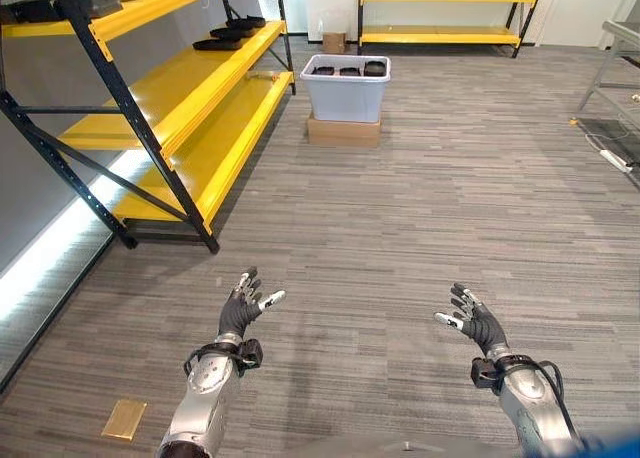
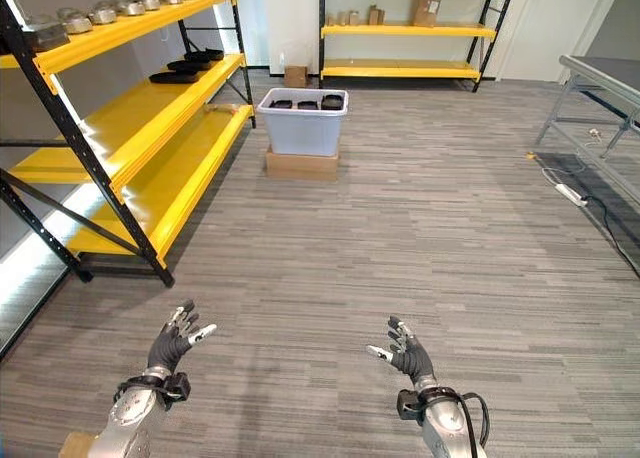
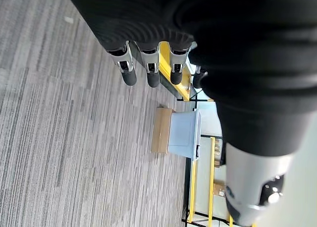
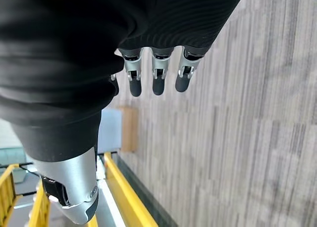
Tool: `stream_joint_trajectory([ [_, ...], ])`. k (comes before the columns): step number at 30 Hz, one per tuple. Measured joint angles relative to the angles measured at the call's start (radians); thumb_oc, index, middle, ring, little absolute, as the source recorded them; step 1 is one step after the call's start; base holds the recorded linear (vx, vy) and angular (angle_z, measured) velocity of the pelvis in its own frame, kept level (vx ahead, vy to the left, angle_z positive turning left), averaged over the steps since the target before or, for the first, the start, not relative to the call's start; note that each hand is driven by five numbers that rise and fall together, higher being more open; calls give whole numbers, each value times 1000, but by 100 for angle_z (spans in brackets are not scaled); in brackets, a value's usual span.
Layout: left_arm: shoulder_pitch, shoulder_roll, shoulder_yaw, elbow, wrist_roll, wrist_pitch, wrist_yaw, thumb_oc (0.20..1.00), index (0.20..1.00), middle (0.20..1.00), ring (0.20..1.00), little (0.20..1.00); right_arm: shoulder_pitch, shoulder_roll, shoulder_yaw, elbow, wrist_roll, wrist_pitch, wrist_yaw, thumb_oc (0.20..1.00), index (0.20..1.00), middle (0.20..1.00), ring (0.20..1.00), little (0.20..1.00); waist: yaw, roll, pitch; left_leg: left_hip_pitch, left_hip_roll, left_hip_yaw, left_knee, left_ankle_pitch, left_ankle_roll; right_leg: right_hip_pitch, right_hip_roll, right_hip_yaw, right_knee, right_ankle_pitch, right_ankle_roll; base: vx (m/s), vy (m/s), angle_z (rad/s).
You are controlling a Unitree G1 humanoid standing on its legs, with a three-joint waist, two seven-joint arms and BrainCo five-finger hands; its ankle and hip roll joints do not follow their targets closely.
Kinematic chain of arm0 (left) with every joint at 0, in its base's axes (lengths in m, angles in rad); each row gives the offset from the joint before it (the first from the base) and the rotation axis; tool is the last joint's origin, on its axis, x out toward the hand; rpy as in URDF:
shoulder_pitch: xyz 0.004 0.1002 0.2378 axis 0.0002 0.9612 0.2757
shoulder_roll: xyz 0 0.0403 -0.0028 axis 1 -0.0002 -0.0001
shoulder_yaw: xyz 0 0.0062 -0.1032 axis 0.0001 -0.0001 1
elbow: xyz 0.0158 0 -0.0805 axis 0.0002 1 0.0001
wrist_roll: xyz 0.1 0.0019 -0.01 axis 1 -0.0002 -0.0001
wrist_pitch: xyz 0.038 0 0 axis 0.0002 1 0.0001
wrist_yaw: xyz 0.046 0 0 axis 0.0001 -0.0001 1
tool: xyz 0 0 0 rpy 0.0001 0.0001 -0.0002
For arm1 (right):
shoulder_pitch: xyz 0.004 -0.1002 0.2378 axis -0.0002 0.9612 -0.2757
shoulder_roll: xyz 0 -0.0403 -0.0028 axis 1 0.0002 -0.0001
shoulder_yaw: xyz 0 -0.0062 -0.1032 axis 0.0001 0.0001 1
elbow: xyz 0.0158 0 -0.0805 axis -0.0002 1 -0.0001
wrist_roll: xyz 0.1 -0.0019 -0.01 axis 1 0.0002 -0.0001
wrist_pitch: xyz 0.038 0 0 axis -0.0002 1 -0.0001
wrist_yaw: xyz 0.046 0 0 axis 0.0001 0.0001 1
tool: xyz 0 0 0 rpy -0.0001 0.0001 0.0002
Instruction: Move parts from the plastic box to the shelf.
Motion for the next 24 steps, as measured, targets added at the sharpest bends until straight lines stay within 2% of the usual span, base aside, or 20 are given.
stream_joint_trajectory([
  [4,-28,29,-16,-13,49,-4,5,1000,1000,1000,1000,1000,-27,2,5,5,1,0,-1,1000,1000,1000,1000,1000,1,2,19,-30,-34,-4,0,3,21,-52,-30,0,50,-13,16,27,317,6],
  [5,-74,77,-39,-31,160,-20,21,1000,1000,1000,1000,1000,-43,4,5,8,2,-2,-2,1000,1000,1000,1000,1000,-6,0,45,-35,-60,-16,4,5,47,-114,-65,-1,191,-54,33,73,331,16],
  [6,-91,83,-44,-26,178,-25,26,1000,1000,1000,1000,1000,-40,24,10,14,3,-7,-3,1000,1000,1000,1000,1000,-5,-11,62,-36,-95,-11,36,-19,85,-150,-83,3,287,-69,47,82,414,43],
  [7,-131,72,-73,-21,204,-25,35,1000,1000,1000,1000,1000,-57,2,6,-25,11,-11,-6,1000,1000,1000,1000,1000,-29,14,116,-84,-140,-5,147,-60,157,-288,-130,13,606,-59,55,98,258,36],
  [8,-127,71,-95,-29,206,-27,36,1000,1000,1000,1000,1000,-37,0,9,-26,12,-15,-8,1000,1000,1000,1000,1000,-32,20,118,-75,-150,-5,151,-73,149,-369,-152,29,741,5,57,152,213,31],
  [9,-123,76,-106,-31,206,-33,38,1000,1000,1000,1000,1000,-36,9,43,-15,16,-14,-9,1000,1000,1000,1000,1000,-25,29,113,-76,-160,-5,154,-79,168,-432,-152,47,812,47,54,209,136,-22],
  [10,-128,82,-105,-31,206,-33,41,1000,1000,1000,1000,1000,-42,31,57,-17,18,-15,-7,1000,1000,1000,1000,1000,-8,22,116,-83,-179,-2,154,-94,194,-490,-156,25,850,43,50,204,33,-39],
  [11,-139,86,-106,-31,206,-30,43,1000,1000,1000,1000,1000,-49,45,62,-26,20,-15,-2,1000,1000,1000,1000,1000,-7,21,132,-94,-181,-14,173,-79,210,-504,-143,-22,836,-3,58,248,-3,-23],
  [12,-146,90,-105,-31,206,-28,43,1000,1000,1000,1000,1000,-45,44,67,-38,20,-15,2,1000,1000,1000,1000,1000,-15,20,144,-113,-182,-31,198,-78,209,-509,-108,-35,761,-37,60,272,-30,12],
  [13,-152,94,-103,-31,206,-28,43,1000,1000,1000,1000,1000,-44,38,67,-40,20,-15,1,1000,1000,1000,1000,1000,-25,10,154,-115,-184,-36,203,-80,208,-507,-82,-46,686,-42,54,201,-30,28],
  [16,-171,122,-98,-31,285,-28,46,1000,1000,1000,1000,1000,-44,27,49,-39,20,-15,-7,1000,1000,1000,1000,1000,-47,-19,160,-104,-205,-74,212,-103,173,-501,-48,-97,417,-26,47,338,-89,42],
  [17,-170,119,-94,-27,293,-27,54,1000,1000,1000,1000,1000,-50,25,40,-38,20,-16,-14,1000,1000,1000,1000,1000,-49,-34,154,-90,-209,-82,215,-128,168,-497,-46,-116,341,-4,52,343,-89,50],
  [18,-174,109,-87,-25,297,-27,66,1000,1000,1000,1000,1000,-61,21,36,-38,20,-17,-28,1000,1000,1000,1000,1000,-55,-34,152,-82,-214,-89,237,-162,151,-464,-48,-124,187,3,63,348,-96,40],
  [19,-174,103,-84,-25,304,-27,68,1000,1000,1000,1000,1000,-73,22,30,-38,20,-17,-38,1000,1000,1000,1000,1000,-57,-33,152,-61,-219,-92,248,-184,155,-441,-47,-132,95,8,57,345,-113,33],
  [20,-171,103,-83,-24,304,-27,73,1000,1000,1000,1000,1000,-86,22,28,-37,19,-18,-43,1000,1000,1000,1000,1000,-55,-36,146,-24,-220,-103,247,-210,154,-433,-51,-141,99,28,46,531,-198,21],
  [22,-171,77,-78,-24,304,-28,89,1000,1000,1000,1000,1000,-92,18,25,-37,19,-18,-49,1000,1000,1000,1000,1000,-57,-18,126,35,-209,-141,230,-256,145,-423,-39,-168,139,67,24,380,-171,34],
  [23,-172,63,-85,-20,303,-28,94,1000,1000,1000,1000,1000,-98,17,27,-29,19,-19,-53,1000,1000,1000,1000,1000,-68,-6,109,64,-186,-152,208,-264,138,-414,-9,-151,158,81,2,186,-84,40],
  [24,-173,60,-104,-12,303,-29,105,1000,1000,1000,1000,1000,-103,16,34,-21,19,-19,-59,1000,1000,1000,1000,1000,-71,11,85,85,-157,-154,200,-279,114,-408,37,-125,174,88,-8,185,-76,45],
])
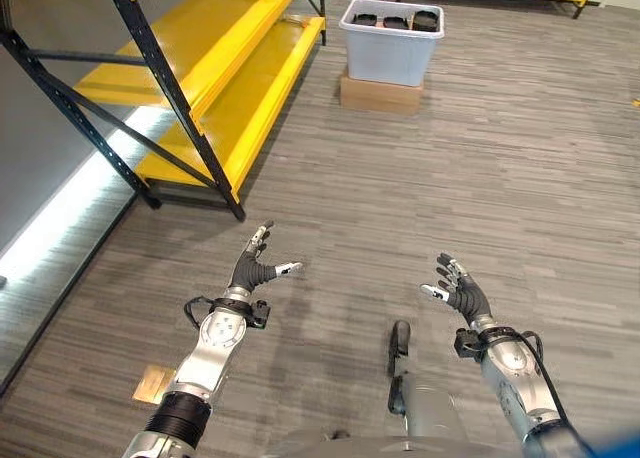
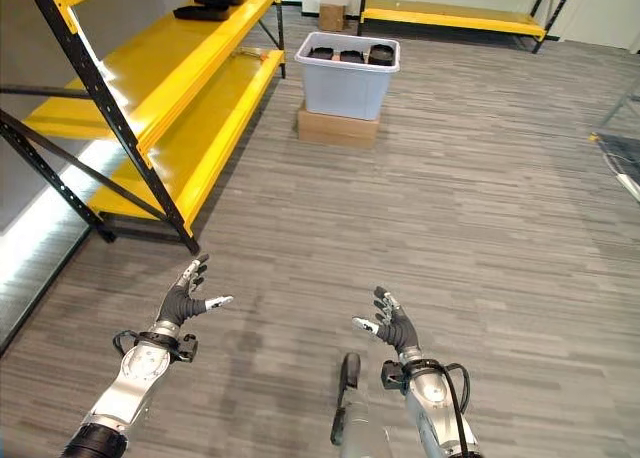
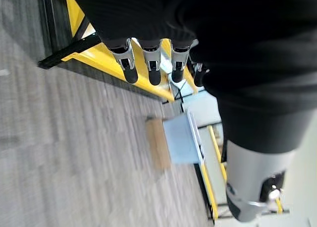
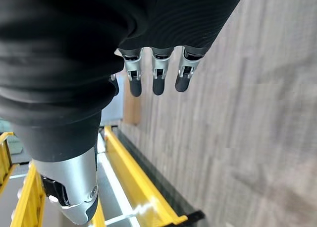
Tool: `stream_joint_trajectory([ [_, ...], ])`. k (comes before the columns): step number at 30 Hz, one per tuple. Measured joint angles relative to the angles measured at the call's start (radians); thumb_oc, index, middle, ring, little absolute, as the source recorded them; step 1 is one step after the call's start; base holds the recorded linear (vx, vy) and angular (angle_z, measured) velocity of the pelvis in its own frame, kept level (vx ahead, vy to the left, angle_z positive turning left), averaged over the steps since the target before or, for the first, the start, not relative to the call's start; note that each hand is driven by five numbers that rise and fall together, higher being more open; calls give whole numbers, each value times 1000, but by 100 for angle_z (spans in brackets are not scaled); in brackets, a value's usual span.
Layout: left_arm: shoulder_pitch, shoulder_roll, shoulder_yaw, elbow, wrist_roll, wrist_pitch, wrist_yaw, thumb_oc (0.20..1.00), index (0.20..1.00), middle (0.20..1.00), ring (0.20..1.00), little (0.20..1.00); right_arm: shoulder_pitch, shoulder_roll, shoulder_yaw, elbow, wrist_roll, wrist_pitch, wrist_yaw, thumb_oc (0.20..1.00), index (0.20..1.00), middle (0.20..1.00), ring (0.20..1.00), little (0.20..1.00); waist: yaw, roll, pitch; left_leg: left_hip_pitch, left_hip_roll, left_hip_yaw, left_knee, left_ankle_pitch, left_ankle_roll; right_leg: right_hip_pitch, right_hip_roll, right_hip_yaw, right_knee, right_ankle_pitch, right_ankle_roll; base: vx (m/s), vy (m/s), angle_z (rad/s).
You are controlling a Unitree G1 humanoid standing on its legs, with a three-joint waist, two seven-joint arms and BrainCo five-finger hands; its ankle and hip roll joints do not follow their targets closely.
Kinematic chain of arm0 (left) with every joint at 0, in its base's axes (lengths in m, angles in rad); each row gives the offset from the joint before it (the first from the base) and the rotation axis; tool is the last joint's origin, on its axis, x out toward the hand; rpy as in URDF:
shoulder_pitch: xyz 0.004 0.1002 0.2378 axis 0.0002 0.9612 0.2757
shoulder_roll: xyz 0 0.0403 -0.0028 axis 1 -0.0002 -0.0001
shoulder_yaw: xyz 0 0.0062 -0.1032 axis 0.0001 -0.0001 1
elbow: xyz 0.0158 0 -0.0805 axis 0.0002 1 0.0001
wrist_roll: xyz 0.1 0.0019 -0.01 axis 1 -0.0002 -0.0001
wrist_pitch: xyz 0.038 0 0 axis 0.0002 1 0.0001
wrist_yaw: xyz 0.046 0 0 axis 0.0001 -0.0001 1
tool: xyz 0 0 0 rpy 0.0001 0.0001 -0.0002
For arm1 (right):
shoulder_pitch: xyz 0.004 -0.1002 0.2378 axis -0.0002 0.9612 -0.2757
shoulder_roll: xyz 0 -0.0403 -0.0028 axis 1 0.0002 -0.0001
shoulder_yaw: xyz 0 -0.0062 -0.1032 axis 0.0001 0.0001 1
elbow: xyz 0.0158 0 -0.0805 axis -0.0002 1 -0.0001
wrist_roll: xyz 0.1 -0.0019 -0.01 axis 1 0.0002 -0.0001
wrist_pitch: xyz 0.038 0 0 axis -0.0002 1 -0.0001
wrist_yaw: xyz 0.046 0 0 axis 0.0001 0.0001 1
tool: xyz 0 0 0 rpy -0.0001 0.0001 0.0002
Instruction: Move parts from the plastic box to the shelf.
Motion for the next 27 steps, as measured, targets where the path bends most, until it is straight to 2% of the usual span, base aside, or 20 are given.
stream_joint_trajectory([
  [1,-1,5,-16,3,-1,-1,3,1000,1000,1000,1000,1000,-9,-6,10,1,0,-2,-1,1000,1000,1000,1000,1000,-11,4,-23,7,15,1,12,-17,-26,6,26,29,12,51,-93,202,-78,21],
  [3,-17,-4,-20,7,-4,1,4,1000,1000,1000,1000,1000,-66,-48,13,10,0,-3,-6,1000,1000,1000,1000,1000,-10,41,-11,-2,53,28,73,18,-96,-30,45,15,165,-32,-175,320,-135,3],
  [4,-32,-7,-20,7,-9,0,5,1000,1000,1000,1000,1000,-84,-80,13,20,0,-3,-8,1000,1000,1000,1000,1000,-13,47,-8,18,67,38,76,54,-102,-80,38,12,312,-77,-196,316,-161,17],
  [5,-52,-13,-21,7,-25,-1,6,1000,1000,1000,1000,1000,-94,-109,9,31,0,-5,-10,1000,1000,1000,1000,1000,-26,51,-11,28,78,29,95,84,-113,-145,44,-12,474,-132,-158,324,-177,26],
  [7,-64,23,-18,1,-39,-20,14,1000,1000,1000,1000,1000,-96,-102,9,41,0,-16,-18,1000,1000,1000,1000,1000,-41,-7,-45,34,81,53,214,85,-118,-110,89,-16,325,-148,-134,416,-234,11],
  [8,-63,8,-19,11,-42,-17,21,1000,1000,1000,1000,1000,-104,-109,4,65,0,-22,-20,1000,1000,1000,1000,1000,-32,1,-58,36,90,74,288,85,-115,-84,134,-25,328,-230,-226,420,-281,-45],
  [10,-63,3,-40,11,-60,-17,21,1000,1000,1000,1000,1000,-103,-109,8,90,1,-20,-27,1000,1000,1000,1000,1000,-16,27,-51,-89,138,67,577,212,-123,-10,203,-12,282,-276,-237,348,-251,-47],
  [12,-39,14,-36,-15,-76,-18,17,1000,1000,1000,1000,1000,-43,-102,4,90,1,-19,-28,1000,1000,1000,1000,1000,-1,-11,-35,-259,167,68,904,318,-139,109,248,8,230,-303,-273,262,-201,-27],
  [13,-11,29,-30,-22,-79,-14,18,1000,1000,1000,1000,1000,-31,-75,4,89,1,-19,-33,1000,1000,1000,1000,1000,10,-68,-20,-348,131,53,953,312,-128,188,241,60,179,-306,-246,416,-188,-20],
  [15,2,36,-12,-60,-78,-18,14,1000,1000,1000,1000,1000,-23,-34,-72,52,1,-21,-41,1000,1000,1000,1000,1000,51,-150,9,-661,51,102,1118,215,-16,288,206,138,44,-293,-232,356,-9,-20],
  [16,-7,37,-11,-47,-79,-20,15,1000,1000,1000,1000,1000,-57,-15,-119,56,1,-25,-60,1000,1000,1000,1000,1000,78,-183,53,-835,17,173,1018,164,-17,352,175,169,-13,-311,-182,452,145,-57],
  [17,1,24,-12,-15,-80,-15,20,1000,1000,1000,1000,1000,-92,-19,-117,85,1,-29,-66,1000,1000,1000,1000,1000,103,-183,85,-875,15,224,726,186,-13,424,170,197,-41,-278,-143,530,173,-84],
  [18,28,11,-21,6,-80,-15,18,1000,1000,1000,1000,1000,-94,-27,-96,102,1,-37,-70,1000,1000,1000,1000,1000,131,-105,75,-890,59,222,314,239,-25,497,241,208,-36,-234,-79,601,172,-94],
  [20,50,30,-13,21,-81,-19,21,1000,1000,1000,1000,1000,-39,-19,-41,105,0,-44,-68,1000,1000,1000,1000,1000,137,-90,56,-796,1,160,-88,198,10,634,286,242,-14,-237,-65,572,153,-70],
  [21,62,37,-11,20,-82,-19,23,1000,1000,1000,1000,1000,-9,-18,-21,105,0,-44,-68,1000,1000,1000,1000,1000,139,-104,30,-771,-34,149,-92,174,47,668,286,255,-7,-243,-55,625,203,-68],
  [22,110,35,-4,-14,-114,-19,25,1000,1000,1000,1000,1000,59,-19,-17,79,-2,-40,-61,1000,1000,1000,1000,1000,143,-96,-21,-643,-75,183,-46,165,143,740,307,270,53,-245,-44,693,284,-40],
  [23,103,38,-3,-16,-118,-18,26,1000,1000,1000,1000,1000,75,6,-30,82,-3,-43,-60,1000,1000,1000,1000,1000,120,-129,-27,-616,-97,155,-69,315,211,727,294,252,142,-337,-46,367,168,-57],
  [24,97,26,-5,-19,-119,-18,27,1000,1000,1000,1000,1000,67,-1,-36,81,-5,-42,-58,1000,1000,1000,1000,1000,127,-116,-26,-589,-90,120,-101,434,211,690,265,234,193,-422,-70,469,217,-74],
  [26,93,15,-14,-15,-119,-18,26,1000,1000,1000,1000,1000,12,-10,-34,80,-9,-44,-57,1000,1000,1000,1000,1000,136,-71,-18,-555,-73,81,-97,547,207,613,174,237,198,-504,-57,375,163,-134],
  [27,76,12,-11,-19,-119,-19,26,1000,1000,1000,1000,1000,14,-8,-25,63,-8,-43,-62,1000,1000,1000,1000,1000,123,-80,-16,-552,-86,125,-47,486,182,589,112,241,124,-478,-41,224,113,-70],
])
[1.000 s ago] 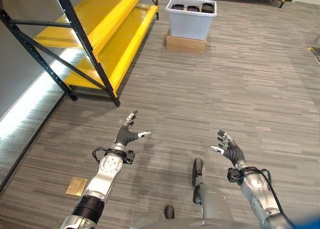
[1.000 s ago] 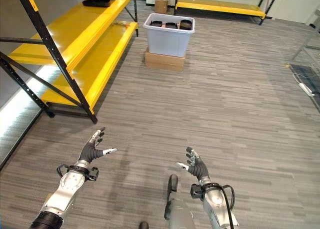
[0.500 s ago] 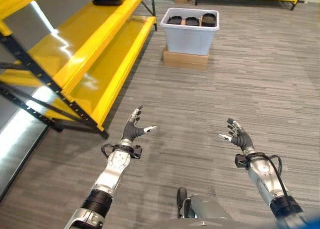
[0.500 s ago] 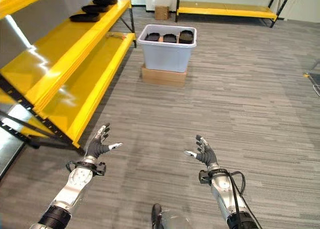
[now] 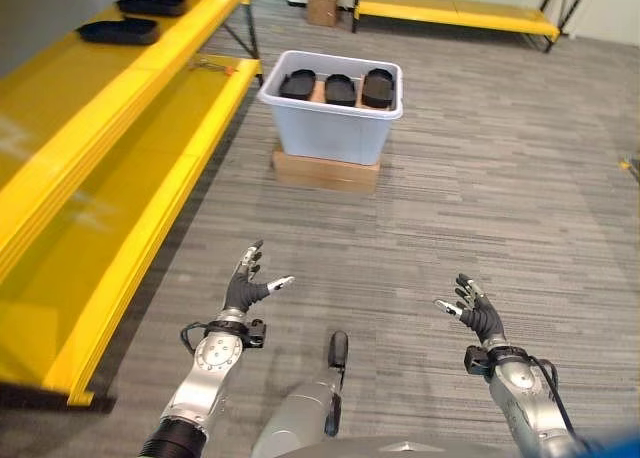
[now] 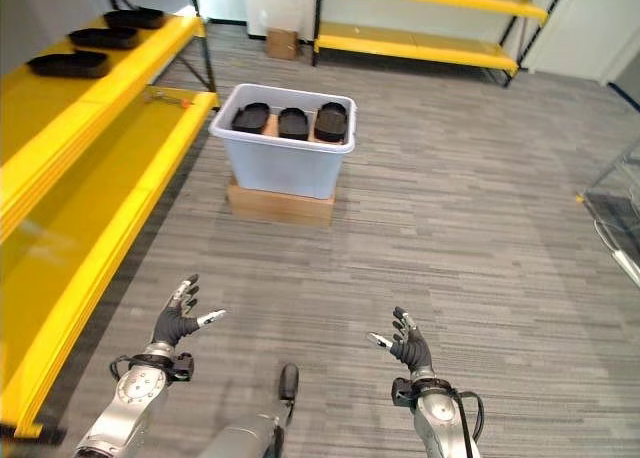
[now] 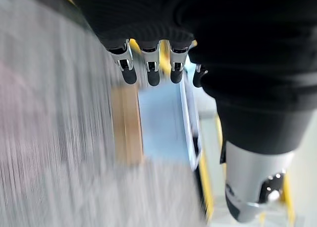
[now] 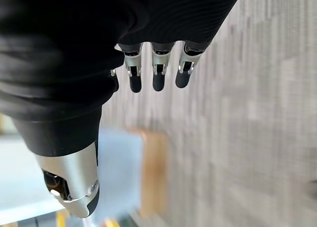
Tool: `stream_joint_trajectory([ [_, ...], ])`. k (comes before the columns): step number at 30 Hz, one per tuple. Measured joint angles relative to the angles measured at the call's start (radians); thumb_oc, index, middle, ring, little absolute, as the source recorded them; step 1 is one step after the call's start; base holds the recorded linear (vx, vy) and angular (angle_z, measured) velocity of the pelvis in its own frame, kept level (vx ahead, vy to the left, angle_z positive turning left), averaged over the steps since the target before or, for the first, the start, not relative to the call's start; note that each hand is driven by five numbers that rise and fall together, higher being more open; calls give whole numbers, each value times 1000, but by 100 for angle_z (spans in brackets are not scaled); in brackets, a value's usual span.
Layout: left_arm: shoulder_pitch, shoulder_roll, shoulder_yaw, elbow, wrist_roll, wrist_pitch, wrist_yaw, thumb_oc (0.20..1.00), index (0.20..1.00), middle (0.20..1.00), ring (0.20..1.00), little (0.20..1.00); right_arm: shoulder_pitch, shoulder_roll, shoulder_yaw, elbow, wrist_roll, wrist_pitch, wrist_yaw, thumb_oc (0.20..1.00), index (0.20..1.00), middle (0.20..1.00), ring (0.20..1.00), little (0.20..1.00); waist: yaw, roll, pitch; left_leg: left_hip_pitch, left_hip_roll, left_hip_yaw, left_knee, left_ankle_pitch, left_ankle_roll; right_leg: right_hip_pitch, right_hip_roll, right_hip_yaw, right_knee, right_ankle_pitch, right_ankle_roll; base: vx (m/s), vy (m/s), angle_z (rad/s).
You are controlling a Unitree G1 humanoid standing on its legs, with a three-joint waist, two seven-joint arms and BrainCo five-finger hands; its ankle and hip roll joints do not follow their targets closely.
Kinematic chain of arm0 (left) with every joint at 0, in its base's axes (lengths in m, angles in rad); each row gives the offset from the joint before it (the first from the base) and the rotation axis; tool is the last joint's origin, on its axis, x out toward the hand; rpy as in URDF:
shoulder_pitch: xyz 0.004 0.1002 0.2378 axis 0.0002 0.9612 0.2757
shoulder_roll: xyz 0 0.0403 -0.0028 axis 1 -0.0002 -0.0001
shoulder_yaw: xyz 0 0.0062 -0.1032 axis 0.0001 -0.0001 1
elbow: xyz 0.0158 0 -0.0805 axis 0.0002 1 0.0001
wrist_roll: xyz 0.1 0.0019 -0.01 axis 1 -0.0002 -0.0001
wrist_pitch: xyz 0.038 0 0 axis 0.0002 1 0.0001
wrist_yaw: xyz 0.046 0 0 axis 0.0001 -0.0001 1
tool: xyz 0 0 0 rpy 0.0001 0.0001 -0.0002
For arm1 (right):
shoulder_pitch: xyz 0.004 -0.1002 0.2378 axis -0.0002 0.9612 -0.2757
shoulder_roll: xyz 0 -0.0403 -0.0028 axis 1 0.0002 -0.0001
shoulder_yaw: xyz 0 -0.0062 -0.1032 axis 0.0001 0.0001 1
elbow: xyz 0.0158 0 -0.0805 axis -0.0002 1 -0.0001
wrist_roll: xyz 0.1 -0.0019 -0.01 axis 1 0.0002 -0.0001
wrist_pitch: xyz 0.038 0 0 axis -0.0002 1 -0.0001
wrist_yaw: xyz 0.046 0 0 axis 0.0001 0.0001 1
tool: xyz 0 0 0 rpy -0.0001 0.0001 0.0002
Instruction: Move parts from the plastic box to the shelf.
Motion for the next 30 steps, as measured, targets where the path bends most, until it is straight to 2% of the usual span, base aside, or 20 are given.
stream_joint_trajectory([
  [2,-99,-10,-3,0,0,-23,0,1000,1000,1000,1000,1000,6,-14,15,-1,0,2,0,1000,1000,1000,1000,1000,-9,-52,-7,-11,-40,13,111,-92,-84,-3,-36,-71,65,48,8,357,240,17],
  [4,-171,-7,-4,1,0,-25,2,1000,1000,1000,1000,1000,-11,-13,35,-11,-1,3,1,1000,1000,1000,1000,1000,-18,-63,6,14,-50,0,116,-142,-61,-79,-20,-97,235,172,31,383,287,59],
  [5,-180,-1,-2,2,0,-23,3,1000,1000,1000,1000,1000,-12,-8,43,-47,-2,4,13,1000,1000,1000,1000,1000,-18,-65,19,59,-46,-25,111,-167,-69,-207,-40,-121,508,288,81,451,333,71],
  [6,-152,0,-2,4,-1,-20,12,1000,1000,1000,1000,1000,-20,7,30,-66,-2,2,18,1000,1000,1000,1000,1000,-24,-45,34,164,-59,-68,83,-211,-34,-355,-78,-114,725,272,66,452,297,57],
  [8,-139,-9,-3,2,0,-18,17,1000,1000,1000,1000,1000,-30,0,19,-76,-10,2,23,1000,1000,1000,1000,1000,-31,15,62,269,-40,-118,48,-255,-21,-484,-91,-117,792,201,40,479,202,49],
  [9,-137,-10,-1,-1,0,-18,17,1000,1000,1000,1000,1000,-16,-10,16,-83,-11,3,36,1000,1000,1000,1000,1000,-42,53,77,357,-15,-169,4,-261,-28,-601,-90,-109,748,164,35,481,78,87],
  [10,-138,-5,1,-1,-1,-18,17,1000,1000,1000,1000,1000,3,-11,14,-80,-11,3,41,1000,1000,1000,1000,1000,-54,54,78,391,-4,-188,-6,-263,-48,-663,-91,-97,648,167,36,247,5,139],
  [11,-121,-1,6,-2,-1,-18,15,1000,1000,1000,1000,1000,24,-18,14,-70,-11,12,44,1000,1000,1000,1000,1000,-78,43,81,461,19,-179,-8,-302,-93,-724,-91,-92,464,203,43,487,-16,121],
  [13,-27,8,15,-2,-1,-18,14,1000,1000,1000,1000,1000,64,-10,7,-68,-11,13,46,1000,1000,1000,1000,1000,-75,15,35,579,47,-142,-25,-399,-160,-714,-77,-126,115,333,-31,628,-70,87],
  [14,-4,-18,21,5,-1,-14,8,1000,1000,1000,1000,1000,49,-19,-15,-44,-11,13,49,1000,1000,1000,1000,1000,-81,56,20,642,114,-144,-52,-482,-175,-679,-31,-190,73,421,-59,722,-113,37],
  [15,5,-32,24,7,-1,-10,-1,1000,1000,1000,1000,1000,19,-9,-25,7,-11,16,48,1000,1000,1000,1000,1000,-62,80,28,645,146,-126,-11,-497,-213,-647,11,-199,58,398,-84,574,-119,8],
  [16,21,-40,30,5,-1,3,-23,1000,1000,1000,1000,1000,8,-6,-19,15,-11,31,55,1000,1000,1000,1000,1000,-41,66,38,632,140,-108,67,-460,-279,-610,14,-191,80,368,-157,334,-87,-14],
  [17,44,-46,29,-5,0,5,-33,1000,1000,1000,1000,1000,12,-8,-19,4,-11,33,66,1000,1000,1000,1000,1000,-43,64,39,645,134,-112,92,-457,-290,-558,15,-181,77,333,-176,287,-74,1],
  [19,43,-27,30,-13,-1,4,-52,1000,1000,1000,1000,1000,13,-9,-14,-26,-11,32,79,1000,1000,1000,1000,1000,-38,24,51,611,95,-110,97,-459,-284,-427,-3,-154,-29,336,-171,218,-55,11],
  [22,33,-19,29,-50,-2,-1,-61,1000,1000,1000,1000,1000,10,-21,-7,-66,-10,24,83,1000,1000,1000,1000,1000,-52,14,48,489,96,-109,110,-438,-283,-294,0,-156,-130,331,-154,237,-88,7],
  [24,6,-27,13,-54,-14,-1,-70,1000,1000,1000,1000,1000,20,-43,-4,-81,-9,21,84,1000,1000,1000,1000,1000,-76,30,36,400,138,-113,92,-322,-293,-250,17,-178,-181,325,-142,157,-45,14],
  [27,-8,-33,8,-55,-30,0,-76,1000,1000,1000,1000,1000,22,-49,-5,-69,-8,24,84,1000,1000,1000,1000,1000,-82,21,24,288,113,-111,333,-344,-332,-231,8,-154,-201,325,-119,78,-10,-9],
  [28,-7,-38,7,-52,-38,1,-88,1000,1000,1000,1000,1000,23,-52,-3,-69,-8,23,86,1000,1000,1000,1000,1000,-79,18,27,193,93,-116,548,-288,-408,-214,1,-150,-190,329,-120,72,-3,-12],
  [29,-9,-39,5,-50,-38,1,-93,1000,1000,1000,1000,1000,28,-55,-4,-69,-8,23,86,1000,1000,1000,1000,1000,-80,11,32,148,81,-115,652,-259,-425,-191,-8,-146,-200,328,-119,139,31,-9],
  [30,-7,-38,4,-48,-38,1,-94,1000,1000,1000,1000,1000,35,-55,-7,-69,-7,23,85,1000,1000,1000,1000,1000,-77,9,36,106,83,-108,741,-275,-399,-162,-8,-143,-213,327,-120,130,78,-12],
])
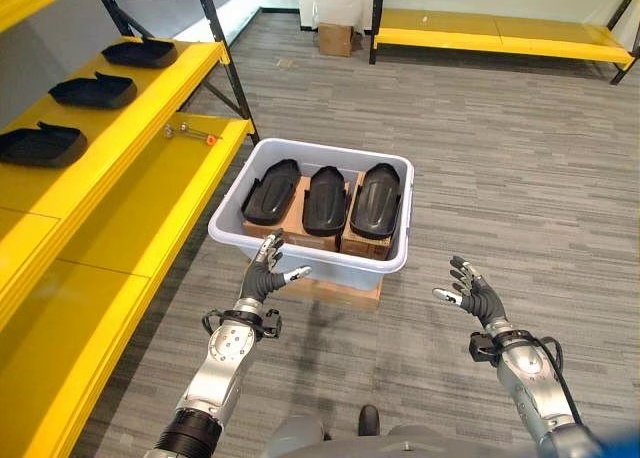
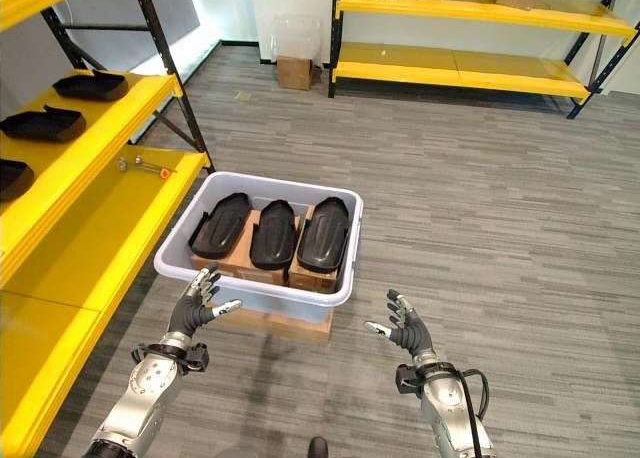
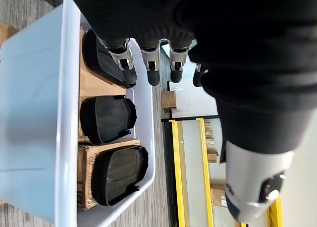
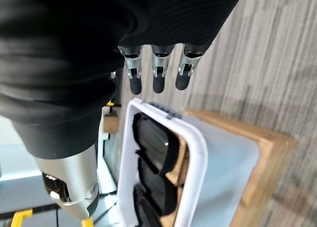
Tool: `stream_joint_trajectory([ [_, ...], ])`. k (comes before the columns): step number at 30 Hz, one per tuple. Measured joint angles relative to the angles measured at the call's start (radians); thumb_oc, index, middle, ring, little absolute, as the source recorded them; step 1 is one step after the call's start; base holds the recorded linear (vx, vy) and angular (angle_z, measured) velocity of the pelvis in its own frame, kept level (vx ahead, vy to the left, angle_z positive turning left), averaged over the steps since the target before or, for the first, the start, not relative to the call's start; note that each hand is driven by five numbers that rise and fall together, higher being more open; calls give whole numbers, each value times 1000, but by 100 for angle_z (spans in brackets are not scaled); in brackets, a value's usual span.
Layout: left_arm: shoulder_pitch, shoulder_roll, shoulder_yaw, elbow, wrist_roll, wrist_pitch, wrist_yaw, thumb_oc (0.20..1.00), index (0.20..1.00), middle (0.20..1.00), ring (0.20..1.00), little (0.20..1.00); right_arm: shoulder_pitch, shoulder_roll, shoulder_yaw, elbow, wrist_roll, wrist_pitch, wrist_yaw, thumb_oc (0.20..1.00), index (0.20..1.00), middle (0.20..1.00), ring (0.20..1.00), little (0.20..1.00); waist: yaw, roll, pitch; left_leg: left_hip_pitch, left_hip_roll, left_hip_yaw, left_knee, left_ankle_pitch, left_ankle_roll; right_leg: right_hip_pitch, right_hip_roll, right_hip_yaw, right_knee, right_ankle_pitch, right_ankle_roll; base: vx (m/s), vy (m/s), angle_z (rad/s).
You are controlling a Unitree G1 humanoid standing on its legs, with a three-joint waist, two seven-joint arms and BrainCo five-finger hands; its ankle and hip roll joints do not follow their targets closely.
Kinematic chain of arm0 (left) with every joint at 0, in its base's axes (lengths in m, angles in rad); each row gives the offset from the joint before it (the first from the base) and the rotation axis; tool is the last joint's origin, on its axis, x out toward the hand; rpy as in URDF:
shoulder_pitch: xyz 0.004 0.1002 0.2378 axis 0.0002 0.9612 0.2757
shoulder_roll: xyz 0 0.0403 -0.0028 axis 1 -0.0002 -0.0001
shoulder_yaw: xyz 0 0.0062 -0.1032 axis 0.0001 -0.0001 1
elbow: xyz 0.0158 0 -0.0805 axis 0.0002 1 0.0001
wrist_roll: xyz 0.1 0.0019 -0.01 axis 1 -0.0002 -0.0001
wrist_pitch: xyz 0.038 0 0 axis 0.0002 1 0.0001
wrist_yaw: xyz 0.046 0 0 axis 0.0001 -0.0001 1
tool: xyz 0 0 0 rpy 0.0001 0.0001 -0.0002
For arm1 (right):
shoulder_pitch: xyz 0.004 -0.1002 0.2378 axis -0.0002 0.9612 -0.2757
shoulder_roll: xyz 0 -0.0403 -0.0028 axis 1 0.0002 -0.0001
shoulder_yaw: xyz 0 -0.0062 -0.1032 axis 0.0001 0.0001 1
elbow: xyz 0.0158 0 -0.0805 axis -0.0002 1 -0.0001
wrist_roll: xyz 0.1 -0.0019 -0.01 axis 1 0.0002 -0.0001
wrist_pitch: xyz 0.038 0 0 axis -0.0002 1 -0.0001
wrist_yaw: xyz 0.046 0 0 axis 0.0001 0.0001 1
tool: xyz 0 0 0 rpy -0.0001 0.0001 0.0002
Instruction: Move parts from the plastic box to the shelf.
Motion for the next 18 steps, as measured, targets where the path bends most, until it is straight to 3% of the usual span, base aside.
stream_joint_trajectory([
  [2,-12,21,-7,10,-1,1,-1,1000,1000,1000,1000,1000,8,12,-8,-2,0,-2,-4,1000,1000,1000,1000,1000,-5,-32,3,-84,81,17,-23,-50,62,21,-19,48,-12,-42,-33,227,196,-1],
  [3,-43,37,-7,15,-1,1,-1,1000,1000,1000,1000,1000,3,30,-20,-3,1,-2,-8,1000,1000,1000,1000,1000,-3,-47,25,-86,199,13,-247,-44,89,20,-19,52,-17,-44,-27,253,307,-4],
  [4,-47,40,-7,31,-1,2,2,1000,1000,1000,1000,1000,5,39,-20,2,0,-2,-15,1000,1000,1000,1000,1000,7,-55,32,-45,296,-59,-539,-6,51,24,-22,83,-17,-42,5,260,359,-29],
  [6,-53,29,-6,50,-1,4,2,1000,1000,1000,1000,1000,6,37,-32,4,0,-2,-25,1000,1000,1000,1000,1000,-3,-36,37,4,389,-78,-804,51,10,39,-17,88,-16,-55,41,163,236,-22],
  [7,-55,20,-9,55,-1,6,1,1000,1000,1000,1000,1000,10,34,-46,6,0,-1,-32,1000,1000,1000,1000,1000,-8,-22,42,28,414,-50,-861,73,-3,60,-21,91,-21,-62,54,200,286,-18],
  [9,-42,5,-13,57,-1,5,1,1000,1000,1000,1000,1000,12,12,-46,3,0,-2,-34,1000,1000,1000,1000,1000,-5,4,28,71,397,1,-846,104,0,92,-42,105,-39,-67,68,172,249,-36],
  [10,-38,5,-28,57,-1,4,-2,1000,1000,1000,1000,1000,20,-3,-46,1,-3,-5,-33,1000,1000,1000,1000,1000,-4,14,18,86,368,5,-813,108,2,103,-58,110,-51,-72,84,107,208,-30],
  [11,-35,-4,-37,56,-1,3,-4,1000,1000,1000,1000,1000,33,-28,-48,-1,-3,-8,-33,1000,1000,1000,1000,1000,-14,52,-7,123,323,14,-813,111,17,109,-66,116,-52,-82,107,157,279,-31],
  [12,-41,11,-33,46,-1,2,-3,1000,1000,1000,1000,1000,51,-23,-37,2,-3,-6,-32,1000,1000,1000,1000,1000,-7,54,-30,183,248,55,-896,214,33,107,-129,126,-41,-102,161,204,384,-27],
  [14,-40,86,-35,46,-1,5,-2,1000,1000,1000,1000,1000,49,57,-34,-5,-5,-5,-22,1000,1000,1000,1000,1000,5,-16,-23,213,148,117,-890,199,86,84,-237,103,-7,-64,202,219,370,-53],
  [16,-28,93,-17,50,-1,3,1,1000,1000,1000,1000,1000,46,80,0,-43,-6,-5,-9,1000,1000,1000,1000,1000,31,-9,-27,257,100,182,-896,156,142,50,-297,77,72,-35,243,155,151,-87],
  [18,-21,90,-14,48,-2,3,2,1000,1000,1000,1000,1000,60,80,-1,-40,-6,2,-7,1000,1000,1000,1000,1000,27,-25,-44,252,62,184,-891,132,169,24,-314,51,18,-22,279,148,96,-11],
])
